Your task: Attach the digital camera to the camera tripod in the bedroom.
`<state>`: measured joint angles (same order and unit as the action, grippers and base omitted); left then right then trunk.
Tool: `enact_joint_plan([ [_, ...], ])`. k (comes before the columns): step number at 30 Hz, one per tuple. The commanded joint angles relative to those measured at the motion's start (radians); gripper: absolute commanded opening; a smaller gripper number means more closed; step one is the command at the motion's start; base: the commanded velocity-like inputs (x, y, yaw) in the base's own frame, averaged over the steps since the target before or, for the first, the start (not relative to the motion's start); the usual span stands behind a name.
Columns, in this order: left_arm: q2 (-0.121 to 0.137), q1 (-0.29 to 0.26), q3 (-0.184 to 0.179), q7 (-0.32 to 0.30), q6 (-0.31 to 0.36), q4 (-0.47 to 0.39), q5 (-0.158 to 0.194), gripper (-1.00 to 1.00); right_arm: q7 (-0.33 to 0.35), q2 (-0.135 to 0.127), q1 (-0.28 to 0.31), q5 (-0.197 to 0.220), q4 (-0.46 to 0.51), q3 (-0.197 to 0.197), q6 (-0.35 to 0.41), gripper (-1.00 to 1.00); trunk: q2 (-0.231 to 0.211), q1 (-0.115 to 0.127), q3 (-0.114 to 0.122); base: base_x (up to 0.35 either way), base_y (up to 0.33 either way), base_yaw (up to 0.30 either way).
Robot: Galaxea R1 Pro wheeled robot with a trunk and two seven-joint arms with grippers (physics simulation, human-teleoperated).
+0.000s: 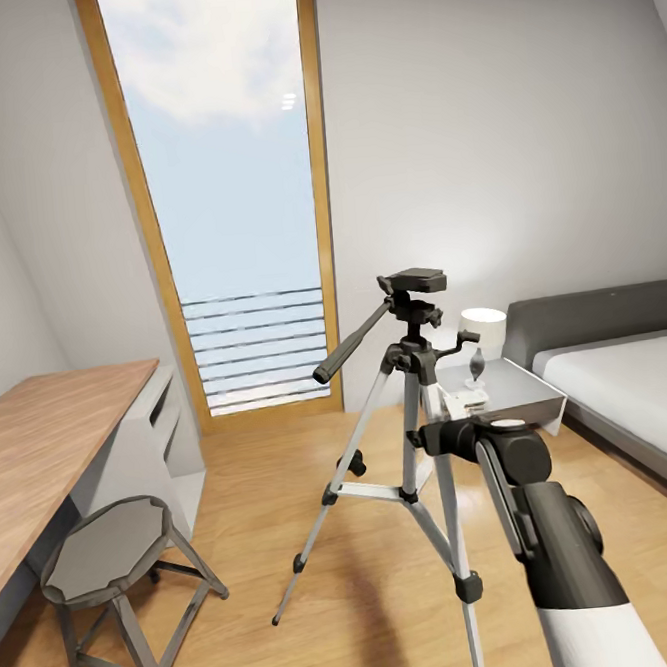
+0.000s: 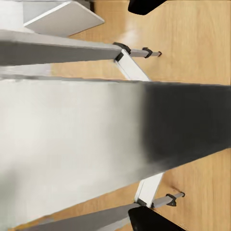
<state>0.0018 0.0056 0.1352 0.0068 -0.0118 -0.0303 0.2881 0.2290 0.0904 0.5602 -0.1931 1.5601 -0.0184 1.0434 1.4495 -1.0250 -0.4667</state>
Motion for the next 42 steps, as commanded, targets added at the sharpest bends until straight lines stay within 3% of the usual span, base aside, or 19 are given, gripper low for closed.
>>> enact_joint_plan([
  [1, 0.0, 0.001, 0.008, 0.001, -0.001, -0.002, 0.0, 1.0, 0.009, 0.0, 0.009, -0.011, 0.002, 0.0, 0.004, 1.0, 0.0, 0.0, -0.001, 0.0, 0.0, 0.0],
  [12, 0.0, 0.001, 0.008, 0.0, -0.001, -0.002, 0.0, 1.0, 0.007, -0.006, 0.059, -0.012, 0.006, 0.0, 0.004, 1.0, 0.0, 0.0, -0.001, 0.0, 0.0, 0.0],
  [42, 0.0, 0.001, 0.007, 0.0, -0.001, -0.002, 0.0, 1.0, 0.007, -0.007, 0.061, -0.019, 0.006, -0.001, 0.004, 1.0, 0.0, 0.0, -0.001, 0.0, 0.0, 0.0],
])
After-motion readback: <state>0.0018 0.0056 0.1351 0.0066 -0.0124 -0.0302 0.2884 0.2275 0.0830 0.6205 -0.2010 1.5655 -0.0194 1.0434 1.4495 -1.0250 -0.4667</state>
